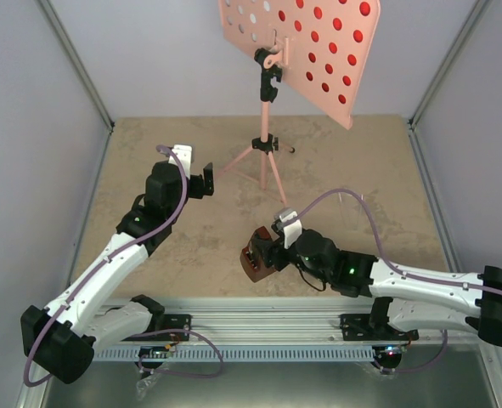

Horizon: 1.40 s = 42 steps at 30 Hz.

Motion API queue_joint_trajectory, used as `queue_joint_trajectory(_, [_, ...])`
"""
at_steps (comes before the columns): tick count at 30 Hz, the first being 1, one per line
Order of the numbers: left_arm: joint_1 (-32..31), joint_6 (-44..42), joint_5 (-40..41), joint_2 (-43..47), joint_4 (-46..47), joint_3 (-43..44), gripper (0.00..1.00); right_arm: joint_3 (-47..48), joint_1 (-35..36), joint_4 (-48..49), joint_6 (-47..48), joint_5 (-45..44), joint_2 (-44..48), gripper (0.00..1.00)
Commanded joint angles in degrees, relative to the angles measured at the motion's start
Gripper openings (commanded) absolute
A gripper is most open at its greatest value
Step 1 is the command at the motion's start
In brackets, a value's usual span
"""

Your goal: Pack up the instrument practice props

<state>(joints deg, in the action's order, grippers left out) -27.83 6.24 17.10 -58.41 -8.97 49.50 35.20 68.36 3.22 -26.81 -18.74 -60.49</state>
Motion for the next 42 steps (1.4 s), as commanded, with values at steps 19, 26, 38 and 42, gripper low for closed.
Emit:
queue_joint_trajectory(19, [0.2, 0.5, 1.0, 0.9, 1.5, -0.5, 0.99, 0.5, 1.0, -0.6, -1.1, -4.2, -0.9, 0.59])
queue_joint_trajectory(26, [0.2, 0.4, 0.9, 1.0, 1.4, -0.6, 0.99, -1.0, 1.0, 0.7, 6.9, -1.3, 0.9, 0.55])
queue_joint_trajectory(38, [0.2, 0.2, 1.0, 0.8, 1.4, -0.7, 0.99, -2.6, -3.1, -0.6, 12.4, 7.9, 2.2, 0.56])
queue_joint_trajectory(42, [0.2, 0.2, 1.0, 0.7, 1.4, -0.7, 1.0, -1.5, -3.1, -2.5, 9.1, 3.6, 1.1, 0.6])
